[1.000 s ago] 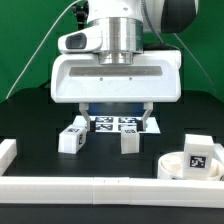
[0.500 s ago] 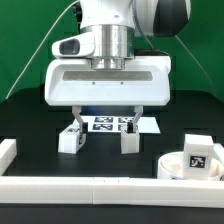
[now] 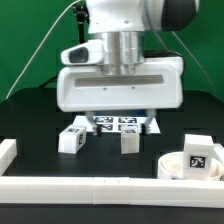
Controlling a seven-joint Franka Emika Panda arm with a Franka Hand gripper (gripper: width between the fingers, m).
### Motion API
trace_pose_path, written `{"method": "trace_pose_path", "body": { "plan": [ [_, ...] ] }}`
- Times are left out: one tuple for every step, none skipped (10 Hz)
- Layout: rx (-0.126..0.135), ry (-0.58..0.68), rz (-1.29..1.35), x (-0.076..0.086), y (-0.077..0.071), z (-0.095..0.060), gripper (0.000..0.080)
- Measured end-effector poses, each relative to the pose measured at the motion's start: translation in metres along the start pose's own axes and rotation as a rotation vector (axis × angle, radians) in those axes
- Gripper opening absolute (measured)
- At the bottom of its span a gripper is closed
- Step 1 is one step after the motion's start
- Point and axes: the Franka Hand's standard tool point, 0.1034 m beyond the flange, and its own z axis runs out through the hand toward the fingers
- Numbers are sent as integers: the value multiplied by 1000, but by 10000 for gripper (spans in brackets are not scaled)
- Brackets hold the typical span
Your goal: Assemble stool
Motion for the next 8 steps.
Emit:
{"method": "trace_pose_path", "body": {
  "plan": [
    [13, -94, 40, -8, -6, 2, 649],
    [20, -131, 29, -5, -5, 1, 649],
    [31, -208, 31, -9, -6, 1, 649],
    [37, -248, 29, -8, -8, 2, 649],
    [46, -324, 31, -14, -9, 2, 649],
    [44, -372, 45, -20, -8, 7, 649],
    [47, -460, 53, -32, -10, 9, 649],
    [28, -506, 77, -34, -11, 11, 649]
  ]
}}
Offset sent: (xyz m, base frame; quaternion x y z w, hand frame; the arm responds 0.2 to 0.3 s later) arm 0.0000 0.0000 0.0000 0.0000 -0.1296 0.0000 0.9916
